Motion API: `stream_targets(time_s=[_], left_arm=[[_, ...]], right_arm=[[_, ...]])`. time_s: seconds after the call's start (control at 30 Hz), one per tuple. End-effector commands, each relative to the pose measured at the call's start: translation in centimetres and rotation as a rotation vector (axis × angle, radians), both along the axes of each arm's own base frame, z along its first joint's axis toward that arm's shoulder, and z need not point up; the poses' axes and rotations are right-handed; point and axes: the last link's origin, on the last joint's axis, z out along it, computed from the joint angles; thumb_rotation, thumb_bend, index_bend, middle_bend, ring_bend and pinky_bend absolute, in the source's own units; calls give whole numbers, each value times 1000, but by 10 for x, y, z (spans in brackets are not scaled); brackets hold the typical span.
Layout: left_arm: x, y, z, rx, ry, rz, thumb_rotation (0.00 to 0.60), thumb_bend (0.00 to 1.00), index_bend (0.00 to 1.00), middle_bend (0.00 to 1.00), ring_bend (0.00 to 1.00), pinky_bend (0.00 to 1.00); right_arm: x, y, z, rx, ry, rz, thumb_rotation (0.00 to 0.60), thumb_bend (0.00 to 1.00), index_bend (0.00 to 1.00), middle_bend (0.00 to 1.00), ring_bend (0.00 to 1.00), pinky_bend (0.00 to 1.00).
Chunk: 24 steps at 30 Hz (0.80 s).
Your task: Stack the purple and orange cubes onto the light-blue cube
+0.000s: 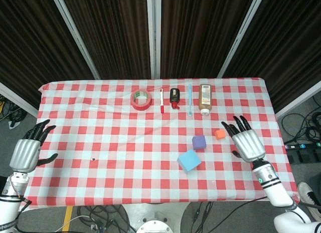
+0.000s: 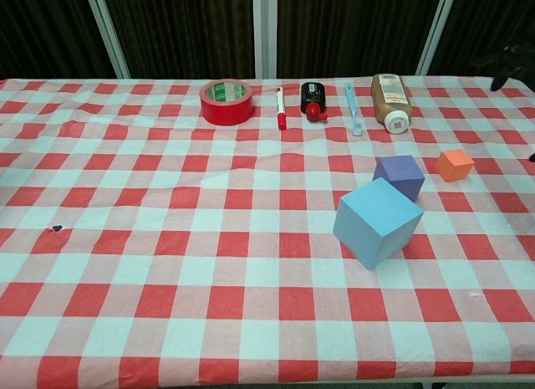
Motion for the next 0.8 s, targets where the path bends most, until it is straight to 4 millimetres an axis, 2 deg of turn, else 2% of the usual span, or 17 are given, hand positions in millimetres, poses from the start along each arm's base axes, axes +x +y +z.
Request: stream_targets(time_s=[0.03,0.23,0.6,0.8], left_arm=[[-4,-2,4,8,-2,4,600,203,228,190,132,243],[-10,-6,5,5,-11,6,600,204,228,190,132,243],[-16,-4,10,21,-19,7,600,204,227,190,132,243],[-17,-4,10,10,-16,16,600,204,228,190,132,243]], right_arm=[[8,-8,-19,66,-44,-26,600,0,66,240,7,41],[14,-11,-42,126,-79,-39,600,0,15,221,0,42],[24,-37,-57,126,-93,-24,600,0,8,218,0,41],[32,-44,-70,140,-86,-16,600,0,8,243,1,40]])
